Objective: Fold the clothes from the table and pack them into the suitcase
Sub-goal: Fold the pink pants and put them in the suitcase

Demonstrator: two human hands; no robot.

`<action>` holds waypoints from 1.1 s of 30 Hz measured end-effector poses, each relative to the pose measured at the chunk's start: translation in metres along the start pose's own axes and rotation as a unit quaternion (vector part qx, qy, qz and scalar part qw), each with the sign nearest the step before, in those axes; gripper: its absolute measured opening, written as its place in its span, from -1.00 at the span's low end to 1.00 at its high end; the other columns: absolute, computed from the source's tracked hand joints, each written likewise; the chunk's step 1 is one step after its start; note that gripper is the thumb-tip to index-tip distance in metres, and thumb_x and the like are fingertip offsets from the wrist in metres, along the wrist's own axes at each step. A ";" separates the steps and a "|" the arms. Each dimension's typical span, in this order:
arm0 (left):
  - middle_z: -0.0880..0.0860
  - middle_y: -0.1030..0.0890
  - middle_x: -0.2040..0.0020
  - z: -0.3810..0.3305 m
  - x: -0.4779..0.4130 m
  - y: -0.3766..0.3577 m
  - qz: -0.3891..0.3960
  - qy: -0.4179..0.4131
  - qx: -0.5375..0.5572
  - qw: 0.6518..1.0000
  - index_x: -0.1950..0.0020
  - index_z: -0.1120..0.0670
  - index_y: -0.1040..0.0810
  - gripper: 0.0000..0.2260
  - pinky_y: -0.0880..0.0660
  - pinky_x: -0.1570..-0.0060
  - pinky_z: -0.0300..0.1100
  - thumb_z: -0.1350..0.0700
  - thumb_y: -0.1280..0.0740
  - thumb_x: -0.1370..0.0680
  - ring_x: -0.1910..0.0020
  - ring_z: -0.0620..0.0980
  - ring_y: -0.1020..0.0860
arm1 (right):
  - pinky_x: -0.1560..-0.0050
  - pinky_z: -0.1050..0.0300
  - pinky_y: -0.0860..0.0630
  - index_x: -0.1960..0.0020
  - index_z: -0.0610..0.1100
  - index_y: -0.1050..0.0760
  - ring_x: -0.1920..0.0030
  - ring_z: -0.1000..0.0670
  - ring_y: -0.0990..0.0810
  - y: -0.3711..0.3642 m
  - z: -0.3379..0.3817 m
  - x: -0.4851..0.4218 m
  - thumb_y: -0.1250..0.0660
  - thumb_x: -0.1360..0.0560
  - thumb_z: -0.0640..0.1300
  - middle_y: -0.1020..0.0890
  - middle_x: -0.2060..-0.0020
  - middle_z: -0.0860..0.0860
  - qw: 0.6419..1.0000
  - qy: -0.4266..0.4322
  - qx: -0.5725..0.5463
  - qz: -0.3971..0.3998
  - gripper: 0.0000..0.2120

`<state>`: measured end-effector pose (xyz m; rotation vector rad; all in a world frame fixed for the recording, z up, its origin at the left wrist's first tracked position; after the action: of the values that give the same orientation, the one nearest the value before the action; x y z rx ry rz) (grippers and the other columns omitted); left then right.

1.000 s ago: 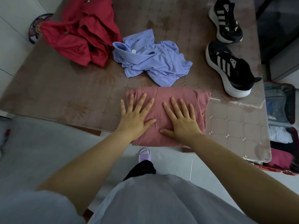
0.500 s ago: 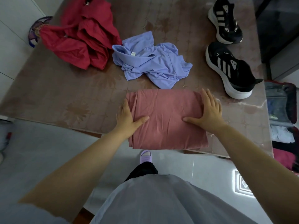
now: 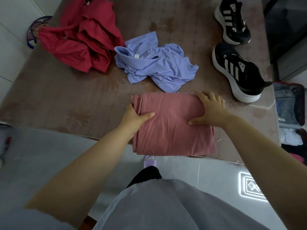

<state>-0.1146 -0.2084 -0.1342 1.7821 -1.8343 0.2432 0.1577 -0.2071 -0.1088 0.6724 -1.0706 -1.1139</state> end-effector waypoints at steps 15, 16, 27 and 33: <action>0.07 -0.61 -0.07 -0.016 0.005 -0.009 0.067 0.093 0.008 0.993 -0.22 0.16 -0.52 -0.46 -0.49 0.00 -0.15 0.09 -0.57 -0.29 0.02 -0.01 -0.59 | 0.15 0.12 -0.45 -0.16 -0.22 -0.42 0.01 -0.03 -0.53 -0.035 -0.003 0.054 -0.55 -0.31 0.05 -0.55 -0.10 -0.08 0.865 -0.256 -0.427 -0.069 -0.42; 0.05 -0.61 -0.04 -0.016 0.007 -0.009 0.072 0.094 0.013 0.993 -0.19 0.14 -0.53 -0.48 -0.49 0.03 -0.16 0.10 -0.57 -0.28 0.04 -0.03 -0.59 | 0.19 0.12 -0.45 -0.11 -0.22 -0.43 0.04 -0.02 -0.53 -0.035 0.000 0.053 -0.56 -0.29 0.06 -0.56 -0.06 -0.07 0.863 -0.258 -0.429 -0.067 -0.44; -0.02 -0.64 0.01 -0.020 0.016 -0.003 0.104 0.044 0.051 0.992 0.01 -0.01 -0.55 -0.68 -0.51 0.05 -0.21 0.12 -0.54 -0.29 0.03 -0.09 -0.61 | 0.04 0.25 -0.50 -0.24 -0.14 -0.49 -0.01 0.10 -0.60 -0.027 0.007 0.063 -0.52 -0.34 -0.03 -0.63 -0.03 0.05 0.824 -0.201 -0.529 -0.034 -0.49; 0.00 -0.64 0.02 -0.024 0.014 -0.007 0.086 0.041 0.042 0.995 0.02 0.01 -0.55 -0.69 -0.52 0.03 -0.18 0.12 -0.55 -0.30 0.04 -0.07 -0.61 | 0.05 0.25 -0.50 -0.27 -0.17 -0.45 -0.02 0.10 -0.58 -0.024 0.007 0.062 -0.51 -0.37 -0.04 -0.62 -0.05 0.01 0.832 -0.196 -0.516 -0.043 -0.47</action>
<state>-0.1007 -0.2094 -0.1094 1.6433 -1.9460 0.4588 0.1466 -0.2725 -0.1062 -0.4001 -0.5996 -1.7266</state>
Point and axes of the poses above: each hand's wrist, its own x-axis away from the middle knuckle, its own y-axis out of the back of the hand, z = x × y, the point moved 2 cm from there along -x, towards the middle knuckle
